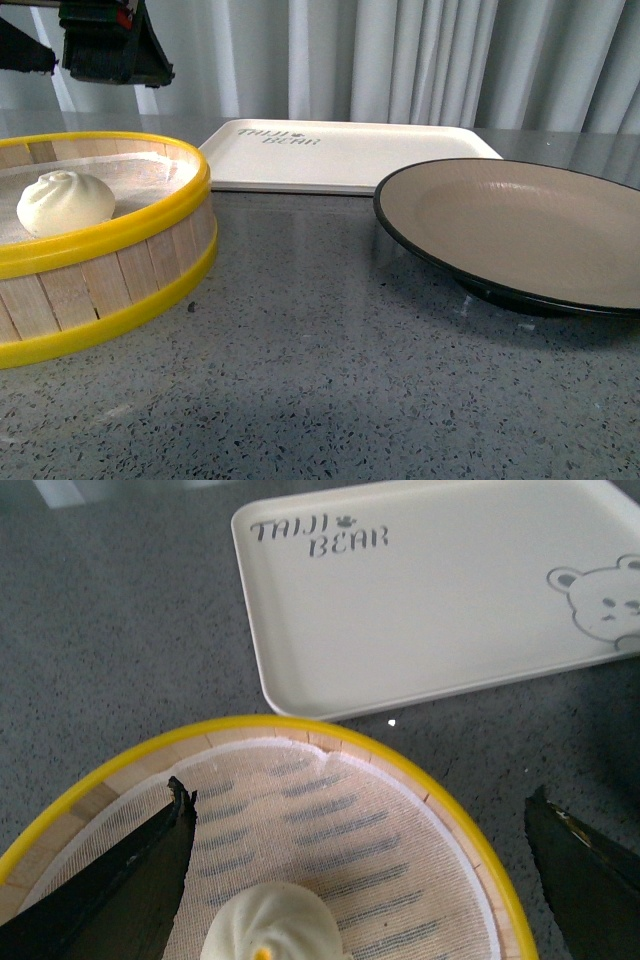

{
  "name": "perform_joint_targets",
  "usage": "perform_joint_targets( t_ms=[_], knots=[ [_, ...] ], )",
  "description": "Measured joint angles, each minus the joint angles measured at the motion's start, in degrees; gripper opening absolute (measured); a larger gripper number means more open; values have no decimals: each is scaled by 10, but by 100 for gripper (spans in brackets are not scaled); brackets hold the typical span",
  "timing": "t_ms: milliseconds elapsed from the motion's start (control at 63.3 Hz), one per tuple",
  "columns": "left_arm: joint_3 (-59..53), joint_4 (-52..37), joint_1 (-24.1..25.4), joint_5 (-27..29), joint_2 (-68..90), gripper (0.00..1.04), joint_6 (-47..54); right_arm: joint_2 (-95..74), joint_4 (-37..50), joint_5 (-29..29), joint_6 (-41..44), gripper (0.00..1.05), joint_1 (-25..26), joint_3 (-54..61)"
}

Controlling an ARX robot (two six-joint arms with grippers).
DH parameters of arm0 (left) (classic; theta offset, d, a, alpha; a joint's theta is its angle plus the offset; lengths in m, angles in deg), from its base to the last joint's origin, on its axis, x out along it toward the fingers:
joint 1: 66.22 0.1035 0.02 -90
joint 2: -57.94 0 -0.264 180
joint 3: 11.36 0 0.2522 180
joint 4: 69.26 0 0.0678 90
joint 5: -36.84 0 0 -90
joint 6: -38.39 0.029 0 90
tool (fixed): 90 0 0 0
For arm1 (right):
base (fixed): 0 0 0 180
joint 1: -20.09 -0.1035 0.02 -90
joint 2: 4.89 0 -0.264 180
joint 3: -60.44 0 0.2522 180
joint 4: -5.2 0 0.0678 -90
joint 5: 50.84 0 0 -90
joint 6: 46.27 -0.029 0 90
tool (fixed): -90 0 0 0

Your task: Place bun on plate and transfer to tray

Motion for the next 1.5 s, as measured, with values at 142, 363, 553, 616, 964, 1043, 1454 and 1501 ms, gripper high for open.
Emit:
perform_joint_targets(
  t_ms=[142,363,553,616,964,1043,1454,1501],
  knots=[
    [0,26,12,-8,-1,98,10,0,0,0,0,96,0,0],
    [-6,54,37,-21,-3,98,24,0,0,0,0,96,0,0],
    [-9,57,52,-20,3,98,31,0,0,0,0,96,0,0],
    [-9,57,54,-17,10,98,35,0,0,0,0,96,0,0],
    [-9,49,55,-5,45,98,41,0,0,0,0,96,0,0],
    [-9,47,56,-4,47,98,42,0,0,0,0,96,0,0],
    [-18,47,61,4,48,98,67,0,0,0,0,96,0,0],
    [-19,47,62,3,48,98,68,0,0,0,0,96,0,0]
  ],
)
